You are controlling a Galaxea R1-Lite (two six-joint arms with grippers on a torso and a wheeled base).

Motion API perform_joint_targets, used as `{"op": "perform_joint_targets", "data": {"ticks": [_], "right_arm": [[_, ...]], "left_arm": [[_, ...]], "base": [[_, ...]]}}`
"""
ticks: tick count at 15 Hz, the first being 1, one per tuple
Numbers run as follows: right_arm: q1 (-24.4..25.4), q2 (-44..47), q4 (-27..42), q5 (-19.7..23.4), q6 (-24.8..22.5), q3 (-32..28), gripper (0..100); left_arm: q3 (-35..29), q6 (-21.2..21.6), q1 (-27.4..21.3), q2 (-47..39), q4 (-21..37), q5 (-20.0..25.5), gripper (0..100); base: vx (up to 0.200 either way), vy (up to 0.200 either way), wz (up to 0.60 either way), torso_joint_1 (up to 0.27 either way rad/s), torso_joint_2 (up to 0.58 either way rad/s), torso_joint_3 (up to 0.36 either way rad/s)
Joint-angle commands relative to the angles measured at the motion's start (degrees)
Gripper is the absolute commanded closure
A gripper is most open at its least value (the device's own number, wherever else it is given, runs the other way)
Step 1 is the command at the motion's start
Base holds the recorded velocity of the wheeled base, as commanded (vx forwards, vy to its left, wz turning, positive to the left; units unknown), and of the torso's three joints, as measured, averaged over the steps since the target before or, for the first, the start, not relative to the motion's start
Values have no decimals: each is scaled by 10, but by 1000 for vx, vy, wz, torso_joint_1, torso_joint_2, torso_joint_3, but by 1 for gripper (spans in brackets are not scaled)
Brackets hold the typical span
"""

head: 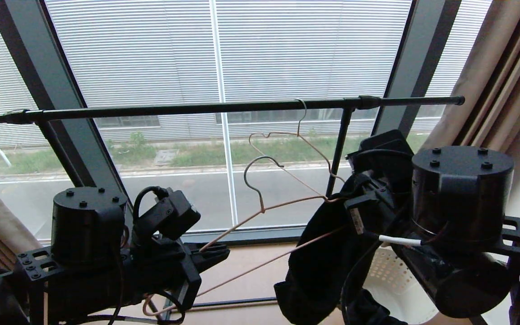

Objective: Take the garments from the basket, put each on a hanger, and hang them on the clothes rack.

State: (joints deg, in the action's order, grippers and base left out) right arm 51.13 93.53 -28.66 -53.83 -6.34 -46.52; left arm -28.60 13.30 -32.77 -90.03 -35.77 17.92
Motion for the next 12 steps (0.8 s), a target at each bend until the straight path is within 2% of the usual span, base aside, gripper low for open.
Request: {"op": "perform_joint_targets", "data": {"ticks": [1, 5, 12], "right_arm": [[35, 10, 5, 0, 1, -14, 100], [64, 32, 5, 0, 3, -57, 100], [143, 31, 5, 0, 12, -70, 100]], "left_arm": [[1, 0, -7, -15, -4, -1, 100], [-1, 0, -21, -16, -4, -1, 100], [4, -11, -21, -38, -33, 0, 100]], "base": [[0, 0, 0, 0, 0, 0], [0, 0, 0, 0, 0, 0], [0, 0, 0, 0, 0, 0]]}}
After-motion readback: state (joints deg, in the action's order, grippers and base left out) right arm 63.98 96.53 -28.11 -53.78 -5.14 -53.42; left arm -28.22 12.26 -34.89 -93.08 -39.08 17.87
